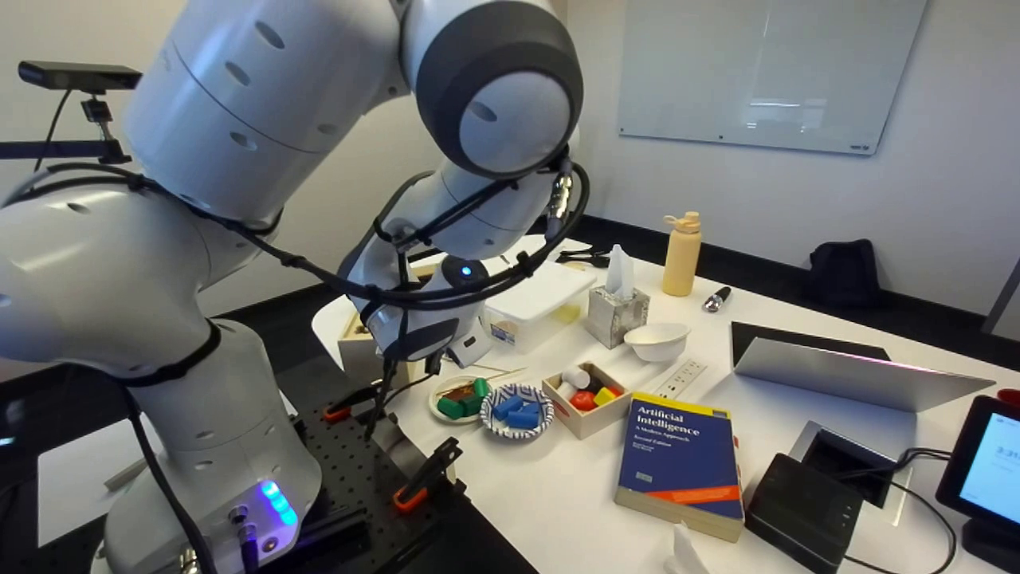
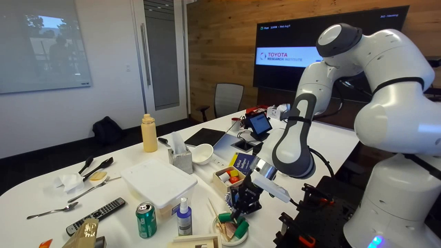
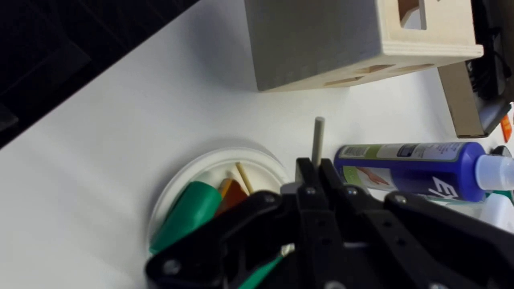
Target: Use the chopstick to stir in the bowl
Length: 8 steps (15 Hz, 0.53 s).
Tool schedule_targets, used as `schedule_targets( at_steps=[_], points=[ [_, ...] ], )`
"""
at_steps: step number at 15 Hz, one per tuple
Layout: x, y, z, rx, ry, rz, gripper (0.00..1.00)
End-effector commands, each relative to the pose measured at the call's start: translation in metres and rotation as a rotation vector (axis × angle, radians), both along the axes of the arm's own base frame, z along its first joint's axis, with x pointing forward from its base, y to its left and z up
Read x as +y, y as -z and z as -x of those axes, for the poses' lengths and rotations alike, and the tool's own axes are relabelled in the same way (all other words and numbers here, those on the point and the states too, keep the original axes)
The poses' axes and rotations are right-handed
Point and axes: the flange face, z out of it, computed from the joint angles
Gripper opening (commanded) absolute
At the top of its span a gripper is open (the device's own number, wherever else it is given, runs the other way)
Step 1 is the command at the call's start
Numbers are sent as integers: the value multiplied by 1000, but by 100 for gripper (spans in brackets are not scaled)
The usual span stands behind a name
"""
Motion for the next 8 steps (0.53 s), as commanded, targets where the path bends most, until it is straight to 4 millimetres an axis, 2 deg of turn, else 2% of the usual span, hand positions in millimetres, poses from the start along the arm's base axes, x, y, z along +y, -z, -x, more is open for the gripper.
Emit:
schedule_targets(
  at_steps=[1,5,8],
  points=[
    [-21,12,9,-3,12,-15,1],
    [-50,21,15,-4,43,-8,1],
    [-63,24,13,-5,62,-12,1]
  ],
)
